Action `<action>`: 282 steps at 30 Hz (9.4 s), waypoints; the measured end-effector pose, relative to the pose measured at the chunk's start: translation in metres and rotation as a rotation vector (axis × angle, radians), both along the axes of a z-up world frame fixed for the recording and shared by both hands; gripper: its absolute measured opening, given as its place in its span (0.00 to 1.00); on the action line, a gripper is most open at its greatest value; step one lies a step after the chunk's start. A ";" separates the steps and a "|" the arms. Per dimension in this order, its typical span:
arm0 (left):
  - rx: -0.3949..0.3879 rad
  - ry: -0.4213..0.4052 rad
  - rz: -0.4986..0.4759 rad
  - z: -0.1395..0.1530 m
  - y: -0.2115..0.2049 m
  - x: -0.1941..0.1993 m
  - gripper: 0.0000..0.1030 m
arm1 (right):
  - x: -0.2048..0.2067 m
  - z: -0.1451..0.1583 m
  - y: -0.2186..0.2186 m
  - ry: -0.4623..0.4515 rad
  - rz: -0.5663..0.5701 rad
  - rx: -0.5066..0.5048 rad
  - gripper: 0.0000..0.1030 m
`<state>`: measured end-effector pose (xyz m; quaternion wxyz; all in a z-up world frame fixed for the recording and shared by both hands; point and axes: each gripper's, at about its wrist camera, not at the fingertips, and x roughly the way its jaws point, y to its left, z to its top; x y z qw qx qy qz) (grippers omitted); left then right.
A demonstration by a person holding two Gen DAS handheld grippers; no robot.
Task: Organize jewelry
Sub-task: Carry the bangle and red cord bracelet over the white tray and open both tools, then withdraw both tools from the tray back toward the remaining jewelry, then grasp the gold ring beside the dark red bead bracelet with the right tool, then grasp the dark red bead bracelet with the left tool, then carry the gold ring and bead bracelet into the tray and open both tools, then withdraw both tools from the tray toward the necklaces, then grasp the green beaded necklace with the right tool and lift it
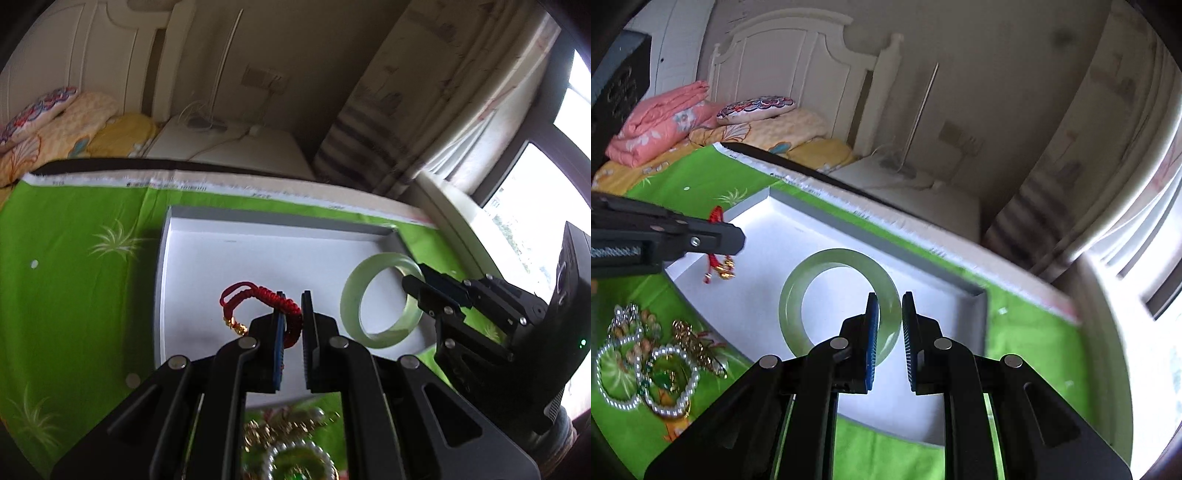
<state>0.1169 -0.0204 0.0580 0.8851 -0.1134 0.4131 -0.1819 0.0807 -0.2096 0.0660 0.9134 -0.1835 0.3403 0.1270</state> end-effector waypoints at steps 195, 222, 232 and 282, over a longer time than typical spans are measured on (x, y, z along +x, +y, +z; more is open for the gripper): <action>0.282 -0.215 0.102 0.025 -0.048 0.022 0.64 | 0.054 -0.005 -0.080 0.225 -0.172 0.249 0.68; 0.185 -0.242 0.292 0.014 0.090 -0.209 0.98 | -0.159 0.056 -0.062 -0.037 0.024 0.430 0.84; 0.235 -0.254 0.335 -0.011 0.101 -0.217 0.98 | -0.161 -0.012 -0.022 0.165 0.070 0.404 0.84; 0.106 -0.188 0.139 -0.028 0.101 -0.191 0.98 | -0.156 0.061 -0.032 0.078 0.277 1.011 0.10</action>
